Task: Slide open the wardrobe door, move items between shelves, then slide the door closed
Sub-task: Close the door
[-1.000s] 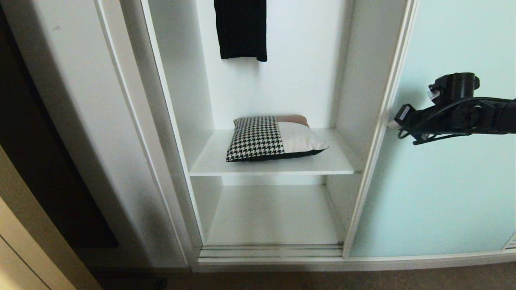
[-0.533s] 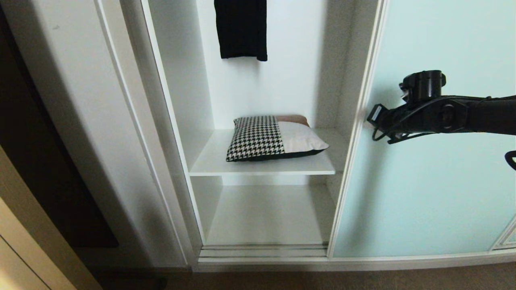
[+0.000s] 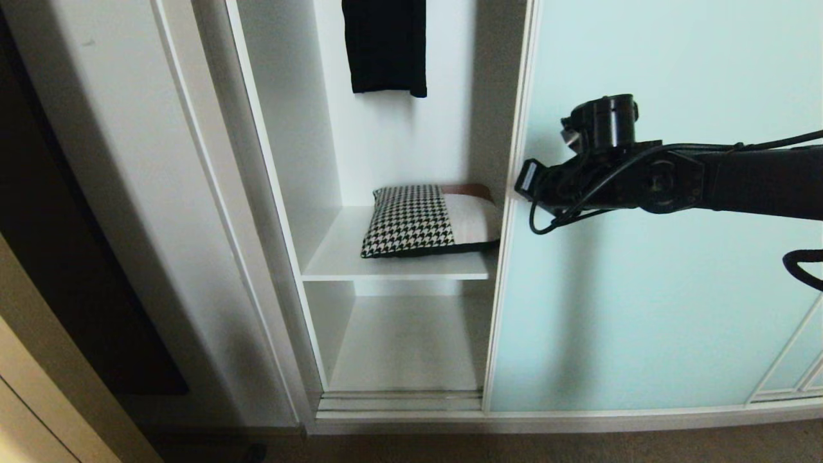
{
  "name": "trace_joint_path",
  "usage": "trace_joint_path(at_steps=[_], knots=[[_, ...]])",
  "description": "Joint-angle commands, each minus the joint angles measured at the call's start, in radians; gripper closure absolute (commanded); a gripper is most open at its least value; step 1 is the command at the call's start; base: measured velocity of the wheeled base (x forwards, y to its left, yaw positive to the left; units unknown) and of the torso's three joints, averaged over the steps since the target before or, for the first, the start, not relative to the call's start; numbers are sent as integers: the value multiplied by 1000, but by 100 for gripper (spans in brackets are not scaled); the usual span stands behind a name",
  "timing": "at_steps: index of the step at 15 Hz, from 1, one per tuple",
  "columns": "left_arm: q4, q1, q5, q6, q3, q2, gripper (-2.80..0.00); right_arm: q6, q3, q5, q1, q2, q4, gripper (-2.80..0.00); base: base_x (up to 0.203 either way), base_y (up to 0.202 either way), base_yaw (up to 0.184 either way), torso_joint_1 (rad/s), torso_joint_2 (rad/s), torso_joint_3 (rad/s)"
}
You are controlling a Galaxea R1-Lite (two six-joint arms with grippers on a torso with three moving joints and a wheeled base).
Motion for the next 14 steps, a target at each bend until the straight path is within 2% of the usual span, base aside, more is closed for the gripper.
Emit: trace_joint_path(at_steps=[1,7,12,14], knots=[[0,1,0,0,0,2,0,3,61,-4,56,-85,2,0,0,0,0,0,0,0],[0,1,0,0,0,2,0,-5,237,47,54,-285,11,0,0,0,0,0,0,0],[0,1,0,0,1,2,0,-6,336,62,-27,-413,6,0,0,0,0,0,0,0],[0,1,0,0,0,2,0,-10,424,75,-73,-486,2,0,0,0,0,0,0,0]])
